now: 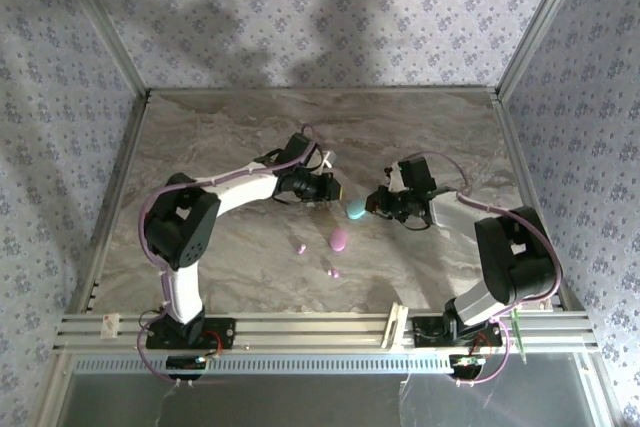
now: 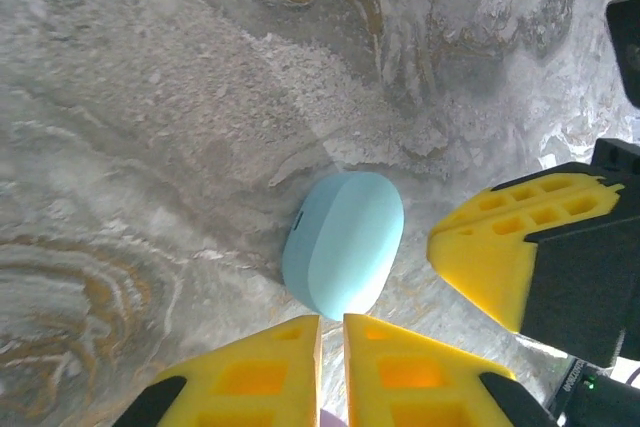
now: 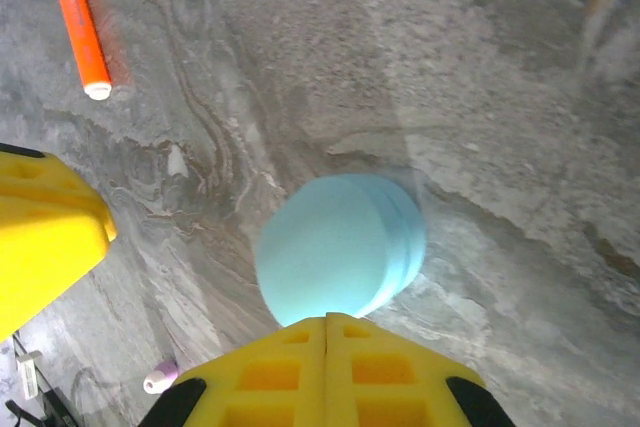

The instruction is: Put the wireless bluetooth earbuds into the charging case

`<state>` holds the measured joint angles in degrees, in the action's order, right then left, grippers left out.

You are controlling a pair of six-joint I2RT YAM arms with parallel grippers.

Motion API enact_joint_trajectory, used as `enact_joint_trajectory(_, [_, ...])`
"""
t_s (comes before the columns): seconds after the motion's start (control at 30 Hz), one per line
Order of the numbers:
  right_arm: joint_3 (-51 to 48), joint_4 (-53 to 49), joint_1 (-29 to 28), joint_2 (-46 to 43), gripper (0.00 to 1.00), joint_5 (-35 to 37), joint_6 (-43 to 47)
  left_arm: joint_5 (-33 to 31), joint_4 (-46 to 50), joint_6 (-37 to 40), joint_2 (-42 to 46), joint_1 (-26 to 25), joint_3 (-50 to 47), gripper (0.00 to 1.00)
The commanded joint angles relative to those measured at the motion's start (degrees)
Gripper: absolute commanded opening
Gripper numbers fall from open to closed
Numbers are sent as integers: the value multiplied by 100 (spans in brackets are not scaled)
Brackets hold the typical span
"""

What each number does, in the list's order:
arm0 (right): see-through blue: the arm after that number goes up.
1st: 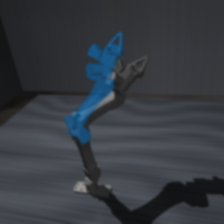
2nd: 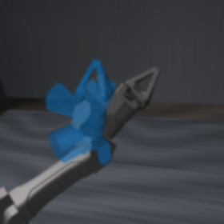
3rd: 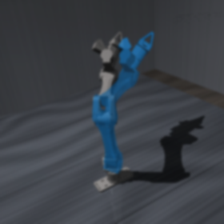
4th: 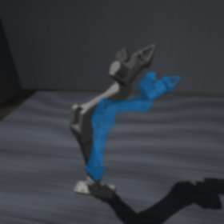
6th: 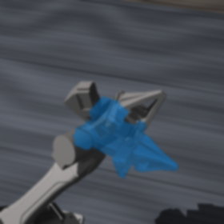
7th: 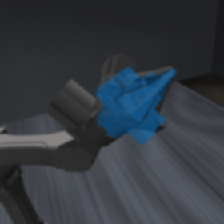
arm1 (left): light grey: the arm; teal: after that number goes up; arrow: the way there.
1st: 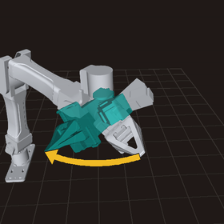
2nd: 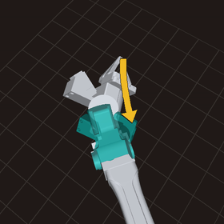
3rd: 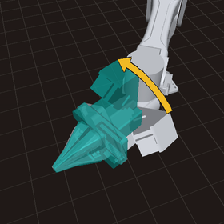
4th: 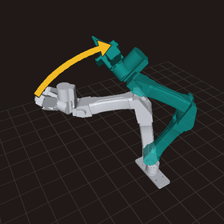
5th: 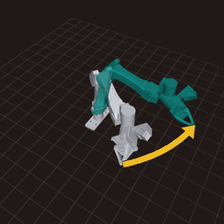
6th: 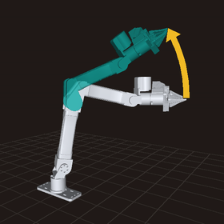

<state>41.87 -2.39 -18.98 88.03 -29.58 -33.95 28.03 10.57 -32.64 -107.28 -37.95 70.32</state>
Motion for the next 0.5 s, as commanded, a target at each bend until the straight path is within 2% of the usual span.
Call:
enact_joint_trajectory(0.0, [280,-297,-98,184,0,102,231,-197,-79,-67,295,77,-225,17])
enact_joint_trajectory(0.27, [559,-311,-270,830,1,100,293,-289,-226,-128,730,198,-766,21])
enact_joint_trajectory(0.47, [742,-719,-406,851,1,357,356,-350,-247,-119,1103,319,-1076,25])
